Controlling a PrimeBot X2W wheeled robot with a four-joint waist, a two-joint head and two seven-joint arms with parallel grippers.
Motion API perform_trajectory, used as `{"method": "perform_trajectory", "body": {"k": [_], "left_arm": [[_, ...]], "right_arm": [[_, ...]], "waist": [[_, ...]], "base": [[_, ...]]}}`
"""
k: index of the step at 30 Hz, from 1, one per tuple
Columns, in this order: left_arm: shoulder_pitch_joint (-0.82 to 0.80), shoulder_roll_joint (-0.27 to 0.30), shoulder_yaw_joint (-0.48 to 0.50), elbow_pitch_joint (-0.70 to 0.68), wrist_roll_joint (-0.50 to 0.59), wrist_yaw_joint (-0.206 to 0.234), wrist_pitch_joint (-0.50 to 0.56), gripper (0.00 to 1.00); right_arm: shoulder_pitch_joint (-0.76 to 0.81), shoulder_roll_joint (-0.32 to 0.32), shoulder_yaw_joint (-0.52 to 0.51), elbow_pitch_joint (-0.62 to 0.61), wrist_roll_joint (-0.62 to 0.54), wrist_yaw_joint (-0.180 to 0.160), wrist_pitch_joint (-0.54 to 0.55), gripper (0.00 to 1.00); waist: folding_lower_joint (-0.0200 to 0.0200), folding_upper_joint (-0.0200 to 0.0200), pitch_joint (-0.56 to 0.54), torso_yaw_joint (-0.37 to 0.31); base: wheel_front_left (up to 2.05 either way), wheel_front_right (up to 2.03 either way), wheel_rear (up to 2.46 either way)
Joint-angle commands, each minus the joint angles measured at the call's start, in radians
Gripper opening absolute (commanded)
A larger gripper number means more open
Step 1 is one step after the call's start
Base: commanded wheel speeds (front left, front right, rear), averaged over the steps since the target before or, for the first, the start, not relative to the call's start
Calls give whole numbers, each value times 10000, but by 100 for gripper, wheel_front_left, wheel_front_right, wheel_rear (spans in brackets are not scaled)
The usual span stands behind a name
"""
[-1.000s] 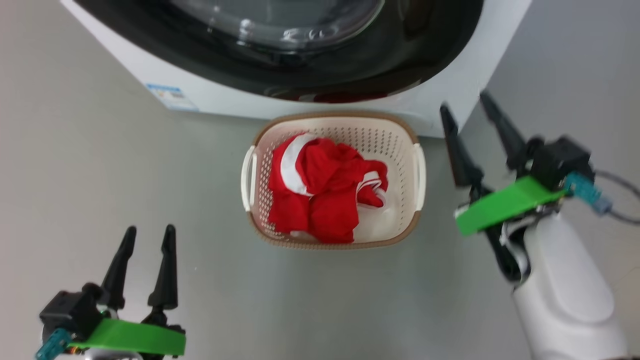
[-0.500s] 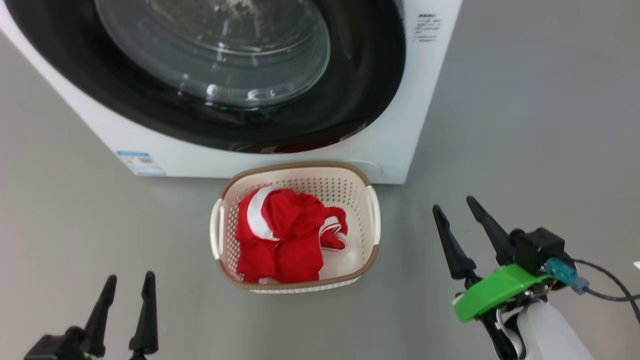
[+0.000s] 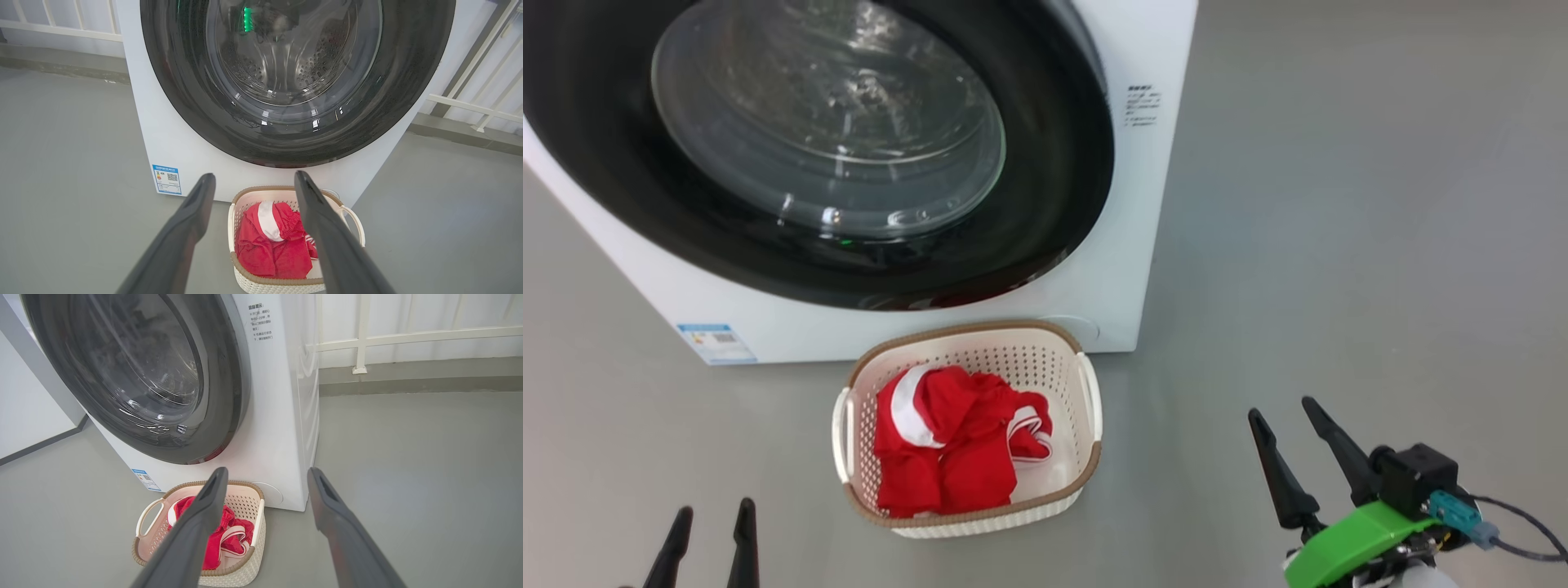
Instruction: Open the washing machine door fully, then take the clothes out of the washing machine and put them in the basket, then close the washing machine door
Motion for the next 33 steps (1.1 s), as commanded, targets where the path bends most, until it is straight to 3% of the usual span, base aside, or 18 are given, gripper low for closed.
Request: {"method": "perform_trajectory", "body": {"k": [1, 13, 33], "left_arm": [[-98, 214, 396, -240, 101, -29, -82, 100], [548, 149, 619, -340, 261, -29, -82, 100], [785, 147, 735, -580, 342, -29, -82, 100]], "right_arm": [[56, -52, 219, -272, 54, -13, -49, 100], [947, -190, -129, -484, 77, -13, -49, 100], [1591, -297, -465, -722, 17, -13, -49, 100]], "waist": [[0, 0, -222, -205], [0, 0, -696, -699], [0, 0, -894, -874]], "base": [[0, 0, 0], [0, 0, 0], [0, 0, 0]]}}
